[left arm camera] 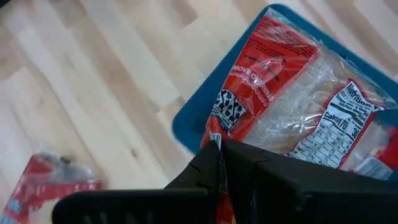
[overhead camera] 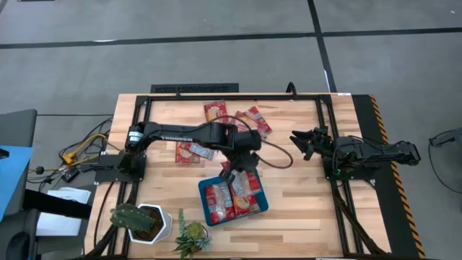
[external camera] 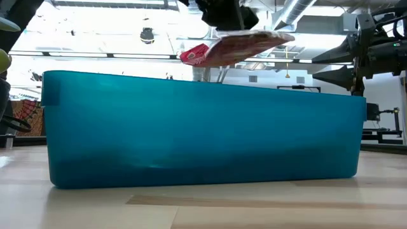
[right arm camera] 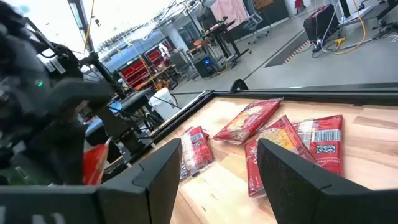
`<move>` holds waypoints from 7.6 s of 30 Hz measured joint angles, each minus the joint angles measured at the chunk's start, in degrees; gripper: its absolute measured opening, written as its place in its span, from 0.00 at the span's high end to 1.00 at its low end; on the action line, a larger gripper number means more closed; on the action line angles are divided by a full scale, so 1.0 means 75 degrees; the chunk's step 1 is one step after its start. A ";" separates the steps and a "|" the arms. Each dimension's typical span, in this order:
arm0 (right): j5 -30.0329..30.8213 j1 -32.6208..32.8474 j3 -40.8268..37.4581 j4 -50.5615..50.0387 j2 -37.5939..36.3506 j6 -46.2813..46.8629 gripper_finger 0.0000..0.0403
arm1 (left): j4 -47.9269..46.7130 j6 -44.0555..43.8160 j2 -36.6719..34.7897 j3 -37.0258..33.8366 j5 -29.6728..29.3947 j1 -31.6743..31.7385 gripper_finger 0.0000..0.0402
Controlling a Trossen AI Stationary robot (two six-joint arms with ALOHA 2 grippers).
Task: Sort popcorn bags into baskets
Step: Put the popcorn bag into the blue bin
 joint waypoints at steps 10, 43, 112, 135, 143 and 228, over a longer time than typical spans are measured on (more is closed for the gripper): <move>-0.0012 0.0000 0.0000 -0.0018 0.0003 0.0000 0.42 | 0.0545 0.0467 0.0146 -0.0023 -0.0091 -0.0347 1.00; -0.0386 0.0003 0.0000 -0.0058 0.0003 0.0003 0.42 | 0.2165 0.0361 0.0612 -0.0993 0.0408 -0.0464 1.00; -0.0376 0.0000 -0.0006 -0.0009 0.0003 -0.0008 0.42 | 0.1321 0.0315 0.0721 0.0687 -0.0994 0.2551 0.55; -0.0369 0.0000 -0.0003 -0.0050 0.0000 -0.0003 0.42 | 0.1501 0.1679 0.2301 0.0689 -0.0113 0.4086 0.55; -0.0370 0.0000 -0.0003 -0.0053 0.0003 0.0114 0.42 | 0.1336 0.1707 0.2509 0.0674 0.0171 0.4162 0.55; -0.3756 -0.2739 0.7906 -0.6372 0.8964 -0.2769 0.83 | 0.3351 -0.8198 -0.2398 -0.5706 0.0986 0.3663 0.31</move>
